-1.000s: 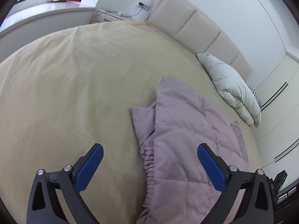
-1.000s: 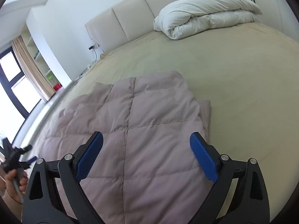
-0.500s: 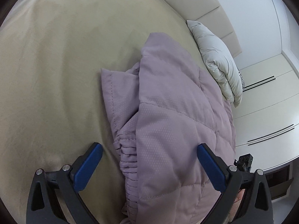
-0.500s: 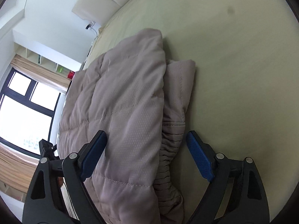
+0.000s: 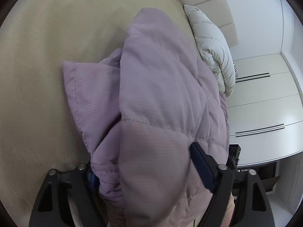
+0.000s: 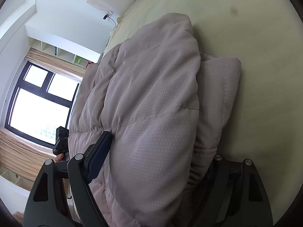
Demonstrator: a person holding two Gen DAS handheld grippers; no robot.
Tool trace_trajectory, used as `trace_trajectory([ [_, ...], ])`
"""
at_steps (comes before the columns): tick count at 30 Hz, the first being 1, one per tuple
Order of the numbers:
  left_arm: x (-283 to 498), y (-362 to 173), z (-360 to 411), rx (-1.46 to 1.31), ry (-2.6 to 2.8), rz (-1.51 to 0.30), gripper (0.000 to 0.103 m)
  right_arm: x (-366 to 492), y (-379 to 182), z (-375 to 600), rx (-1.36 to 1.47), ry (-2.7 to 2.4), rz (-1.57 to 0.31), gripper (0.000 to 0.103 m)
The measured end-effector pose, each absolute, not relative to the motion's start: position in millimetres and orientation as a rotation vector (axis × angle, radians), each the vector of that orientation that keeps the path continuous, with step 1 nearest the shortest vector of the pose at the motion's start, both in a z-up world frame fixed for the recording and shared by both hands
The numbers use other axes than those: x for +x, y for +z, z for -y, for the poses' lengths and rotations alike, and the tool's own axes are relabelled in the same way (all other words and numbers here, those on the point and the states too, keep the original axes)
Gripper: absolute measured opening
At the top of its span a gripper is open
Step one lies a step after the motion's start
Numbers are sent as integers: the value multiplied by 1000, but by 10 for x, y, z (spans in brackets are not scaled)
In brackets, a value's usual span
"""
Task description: Fold large clothes
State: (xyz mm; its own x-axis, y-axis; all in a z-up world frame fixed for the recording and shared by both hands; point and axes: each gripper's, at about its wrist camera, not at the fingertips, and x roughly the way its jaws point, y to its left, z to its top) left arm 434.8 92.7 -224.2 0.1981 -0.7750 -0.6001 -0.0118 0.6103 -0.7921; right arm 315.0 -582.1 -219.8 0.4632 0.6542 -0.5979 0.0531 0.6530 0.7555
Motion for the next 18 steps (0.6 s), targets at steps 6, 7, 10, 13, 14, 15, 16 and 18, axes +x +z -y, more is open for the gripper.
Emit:
trace_trajectory([
  [6,4201,-2120,-963,-756,-646,-1235,48,2959,-1974,5730,723,404,-1016,49],
  [7,4144,-2056,-971,-749,-645,-1227,46,2904,-1875,5706,706,401,-1005,47],
  [10,3881,-1885,-1038,-751,-662,-1190,43,2653,-1596,5606,661,402,-973,42],
  [13,3495,-1750,-1186,-763,-680,-1165,42,2282,-1333,5463,636,431,-938,40],
  [14,3341,-1704,-1248,-766,-684,-1157,42,2140,-1257,5405,634,445,-930,40],
  [15,3209,-1664,-1289,-770,-688,-1150,42,1988,-1193,5345,632,458,-923,40],
  [16,3057,-1630,-1357,-778,-694,-1147,42,1836,-1136,5282,632,472,-918,40],
  [18,2740,-1572,-1504,-784,-703,-1144,42,1503,-1049,5163,640,499,-912,40],
])
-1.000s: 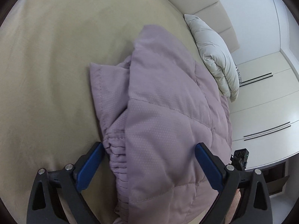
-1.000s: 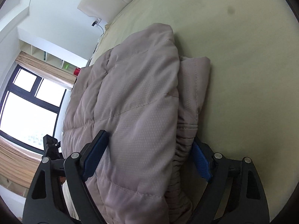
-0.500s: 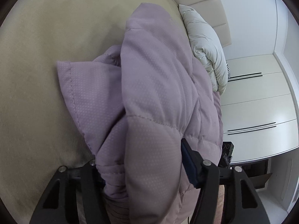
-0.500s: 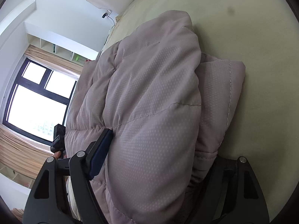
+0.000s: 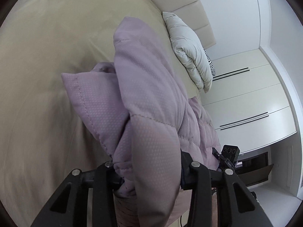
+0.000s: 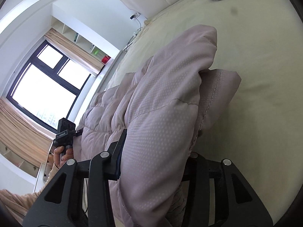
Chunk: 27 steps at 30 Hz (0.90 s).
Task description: Fold large clothes
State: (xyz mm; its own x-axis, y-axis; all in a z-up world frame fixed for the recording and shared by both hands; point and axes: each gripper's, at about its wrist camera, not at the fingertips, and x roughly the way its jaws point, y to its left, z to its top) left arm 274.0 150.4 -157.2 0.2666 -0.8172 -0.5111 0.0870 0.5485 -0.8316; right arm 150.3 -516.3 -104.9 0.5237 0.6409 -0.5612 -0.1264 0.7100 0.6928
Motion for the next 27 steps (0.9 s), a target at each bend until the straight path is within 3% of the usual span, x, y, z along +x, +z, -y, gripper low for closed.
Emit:
trace_trajectory([
  [5,2083,-1616,-1805,-793,-713,-1157,43,778,-1103,4940,691,542,-920,40],
  [10,1880,-2170,-2042,-930,-691,-1206,50,455,-1749,5040,851,474,-973,42],
  [14,1928,-2274,-1974,-938,-682,-1175,56,322,-2145,5125,970,449,-905,46],
  [22,1788,-2268,-2065,-980,-661,-1152,61,167,-2166,5163,1033,440,-881,51],
  [27,1457,-1875,-2195,-864,-580,-1078,74,-384,-1862,5409,1004,292,-821,59],
])
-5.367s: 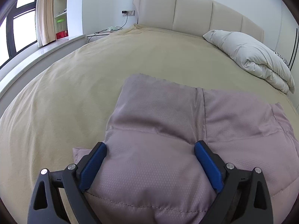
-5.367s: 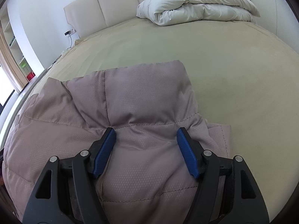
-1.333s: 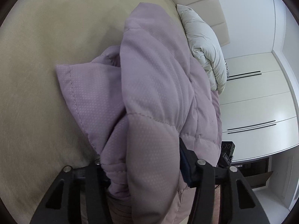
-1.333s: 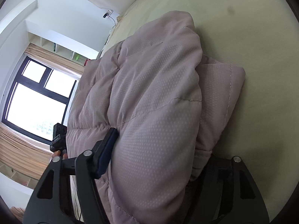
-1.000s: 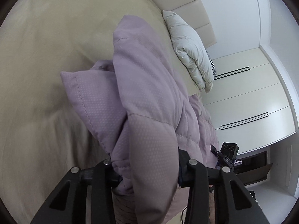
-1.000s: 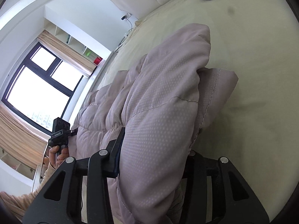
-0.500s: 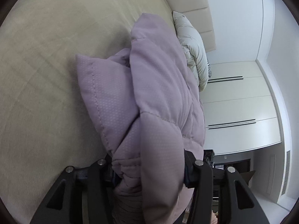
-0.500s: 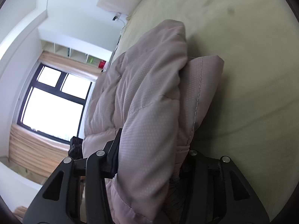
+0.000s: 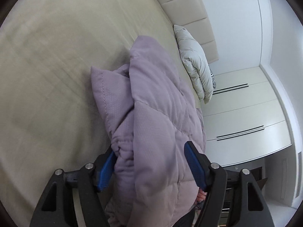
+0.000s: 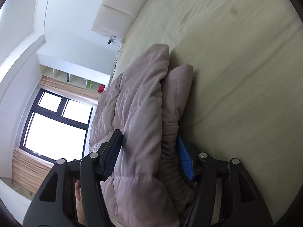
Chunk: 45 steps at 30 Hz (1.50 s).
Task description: Fold large clothes
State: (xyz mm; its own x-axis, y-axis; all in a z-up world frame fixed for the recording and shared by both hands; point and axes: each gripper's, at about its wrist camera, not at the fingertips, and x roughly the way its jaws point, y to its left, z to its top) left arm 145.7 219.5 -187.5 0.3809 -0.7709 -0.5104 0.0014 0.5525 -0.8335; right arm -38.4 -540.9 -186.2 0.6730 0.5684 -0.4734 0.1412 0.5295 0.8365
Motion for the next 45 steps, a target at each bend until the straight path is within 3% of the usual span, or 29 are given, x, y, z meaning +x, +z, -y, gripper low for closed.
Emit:
trace_trajectory([
  [8,650,-743,-2086,-343,-232,-784,102,-1247,-812,5406,615,-19,-658,67],
  [11,254,-310,-1815,-151,-69,-614,103,-1341,-272,5130,440,-80,-519,77],
  [15,-196,162,-1452,-4,109,-407,103,-1459,254,4565,249,-145,-348,100],
  [19,-487,479,-1170,90,103,-286,103,-1685,672,4181,147,-245,-285,103],
  [26,-614,714,-1021,30,55,-367,103,-1816,1088,3843,151,-177,-309,103],
  [29,-646,681,-949,32,86,-404,103,-1799,1113,3722,151,-179,-424,103],
  [45,-503,57,-602,26,66,-705,103,-1750,654,3102,132,-181,-732,103],
])
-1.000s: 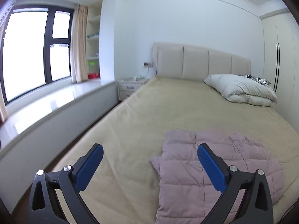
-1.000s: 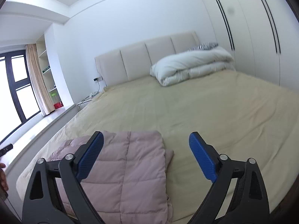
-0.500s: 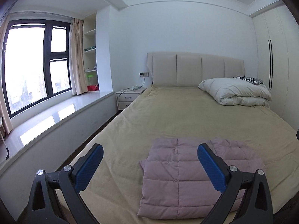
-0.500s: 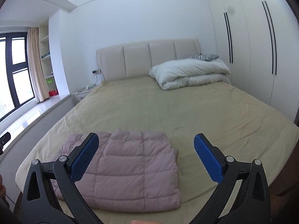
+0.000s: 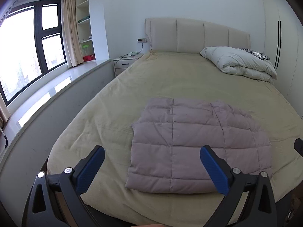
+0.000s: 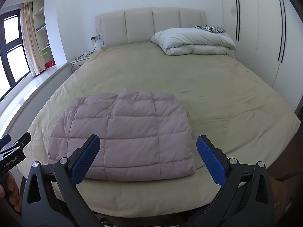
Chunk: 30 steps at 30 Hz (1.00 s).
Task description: Fold large clothes
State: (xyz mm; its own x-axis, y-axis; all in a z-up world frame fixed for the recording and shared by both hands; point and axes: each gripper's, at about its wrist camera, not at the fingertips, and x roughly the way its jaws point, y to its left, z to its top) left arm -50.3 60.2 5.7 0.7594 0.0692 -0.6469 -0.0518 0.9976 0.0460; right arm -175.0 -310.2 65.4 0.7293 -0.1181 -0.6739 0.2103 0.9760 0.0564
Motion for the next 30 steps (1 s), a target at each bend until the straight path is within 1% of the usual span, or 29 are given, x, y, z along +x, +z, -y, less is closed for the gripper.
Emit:
trace_trajectory([
  [7,-510,-129,-502,49,48,-757,103,-1637,370,3088,140,-192,-804,103],
  [14,-494,-227,-435,64,36,-787,103,-1600,317,3087,126,-197,-822,103],
  [30,-488,-261,-410,63,20,-806,103,-1527,226,3069,127,-185,-843,103],
])
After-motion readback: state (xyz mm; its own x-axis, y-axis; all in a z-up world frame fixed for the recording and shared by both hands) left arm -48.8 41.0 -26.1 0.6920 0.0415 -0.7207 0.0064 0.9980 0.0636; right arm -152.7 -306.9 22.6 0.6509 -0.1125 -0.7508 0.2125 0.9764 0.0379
